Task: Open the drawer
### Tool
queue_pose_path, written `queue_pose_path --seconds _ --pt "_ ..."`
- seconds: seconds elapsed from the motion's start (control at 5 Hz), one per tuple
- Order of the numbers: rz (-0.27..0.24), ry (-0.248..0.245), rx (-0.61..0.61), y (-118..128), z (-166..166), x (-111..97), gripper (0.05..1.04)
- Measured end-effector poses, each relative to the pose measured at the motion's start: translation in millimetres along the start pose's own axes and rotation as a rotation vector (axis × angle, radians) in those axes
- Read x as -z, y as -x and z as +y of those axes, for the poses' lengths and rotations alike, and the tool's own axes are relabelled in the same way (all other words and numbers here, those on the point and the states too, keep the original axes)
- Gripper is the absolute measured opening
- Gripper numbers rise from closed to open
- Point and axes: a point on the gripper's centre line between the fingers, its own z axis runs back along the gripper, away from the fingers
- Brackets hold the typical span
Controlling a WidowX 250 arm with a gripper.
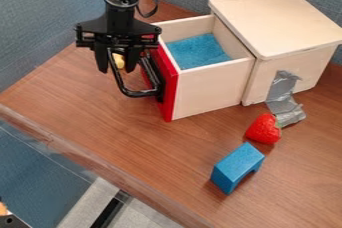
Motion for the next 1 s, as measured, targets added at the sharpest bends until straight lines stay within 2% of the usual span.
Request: queue_pose_path --seconds 0.2,0.4,0.6,0.8,1.0 --pt "0.001 0.046 0.133 0.4 -0.9 -15.7 0.955" --pt "0.007 0.106 0.192 -5.5 6.6 -42.5 1.008" --pt "0.136 0.152 0.429 -9.8 11.6 -69.5 1.003" --pt "0.209 0.153 0.684 8.1 11.4 -67.9 1.0" --pt "0.263 0.107 0.944 31.5 9.2 -59.2 1.0"
